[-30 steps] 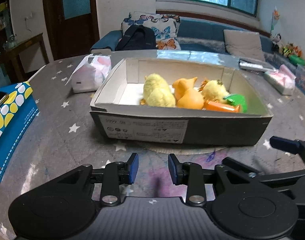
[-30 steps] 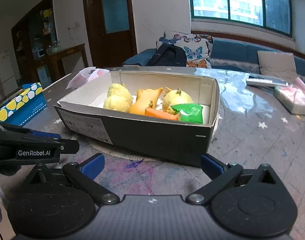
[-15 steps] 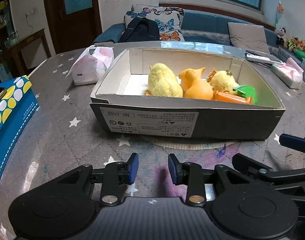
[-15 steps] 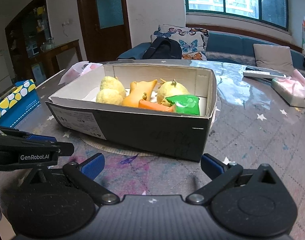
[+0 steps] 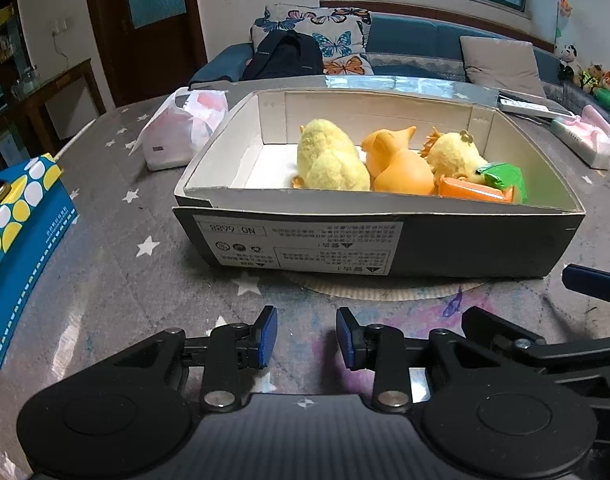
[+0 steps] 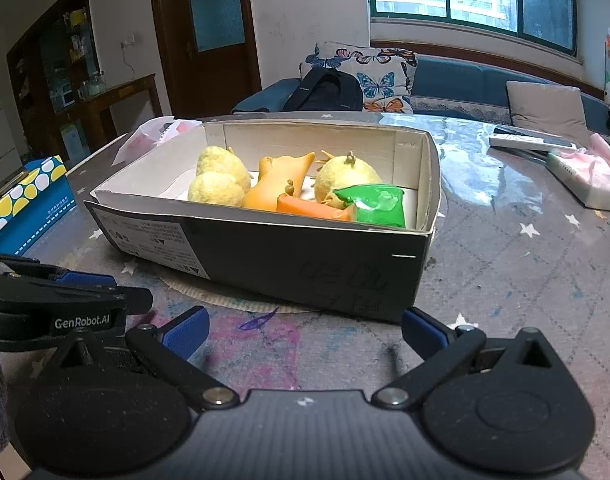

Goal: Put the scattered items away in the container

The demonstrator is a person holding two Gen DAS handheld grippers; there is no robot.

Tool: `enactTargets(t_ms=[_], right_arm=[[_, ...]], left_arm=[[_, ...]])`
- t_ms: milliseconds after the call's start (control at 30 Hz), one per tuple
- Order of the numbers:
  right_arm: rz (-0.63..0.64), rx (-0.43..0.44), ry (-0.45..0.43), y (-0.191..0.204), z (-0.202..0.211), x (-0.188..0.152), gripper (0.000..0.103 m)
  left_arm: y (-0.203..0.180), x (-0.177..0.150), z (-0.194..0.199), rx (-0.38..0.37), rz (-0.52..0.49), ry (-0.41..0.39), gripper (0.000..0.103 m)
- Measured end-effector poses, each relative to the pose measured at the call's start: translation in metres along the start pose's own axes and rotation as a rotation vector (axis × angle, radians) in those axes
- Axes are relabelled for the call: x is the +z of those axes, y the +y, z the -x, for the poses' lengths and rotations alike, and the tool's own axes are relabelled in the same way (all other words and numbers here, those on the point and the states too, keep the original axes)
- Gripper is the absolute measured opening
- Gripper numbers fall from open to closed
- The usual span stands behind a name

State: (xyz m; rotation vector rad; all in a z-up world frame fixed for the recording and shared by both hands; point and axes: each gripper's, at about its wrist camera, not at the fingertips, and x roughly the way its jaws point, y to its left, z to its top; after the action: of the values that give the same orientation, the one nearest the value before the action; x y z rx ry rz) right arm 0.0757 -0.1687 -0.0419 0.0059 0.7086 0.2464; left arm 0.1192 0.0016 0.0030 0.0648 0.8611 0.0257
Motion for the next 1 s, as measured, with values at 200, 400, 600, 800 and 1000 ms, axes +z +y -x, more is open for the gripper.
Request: enactTargets(t_ms=[200, 400, 600, 800, 1000], right_arm=[[-0.010, -0.005, 0.005, -0.001, -0.004, 0.000, 0.103], [-0.014, -0.008, 0.015, 0.000, -0.008, 0.000, 0.103], [-0.020, -0.019, 0.027, -0.001, -0.011, -0.001, 0.103], [-0.009, -0.030, 0.022, 0.001, -0.009, 0.000, 0.103], [-0.021, -0.028, 0.028, 0.002, -0.009, 0.002, 0.103]], left_arm=[[0.000, 0.003, 0.001, 0.006, 0.000, -0.004, 0.035], [-0.001, 0.004, -0.002, 0.010, 0.006, 0.007, 0.035], [-0.002, 0.003, -0.004, 0.011, 0.005, 0.024, 0.035], [0.000, 0.006, -0.003, 0.004, 0.012, 0.035, 0.035], [-0.001, 0.008, -0.002, 0.013, 0.012, 0.038, 0.035]])
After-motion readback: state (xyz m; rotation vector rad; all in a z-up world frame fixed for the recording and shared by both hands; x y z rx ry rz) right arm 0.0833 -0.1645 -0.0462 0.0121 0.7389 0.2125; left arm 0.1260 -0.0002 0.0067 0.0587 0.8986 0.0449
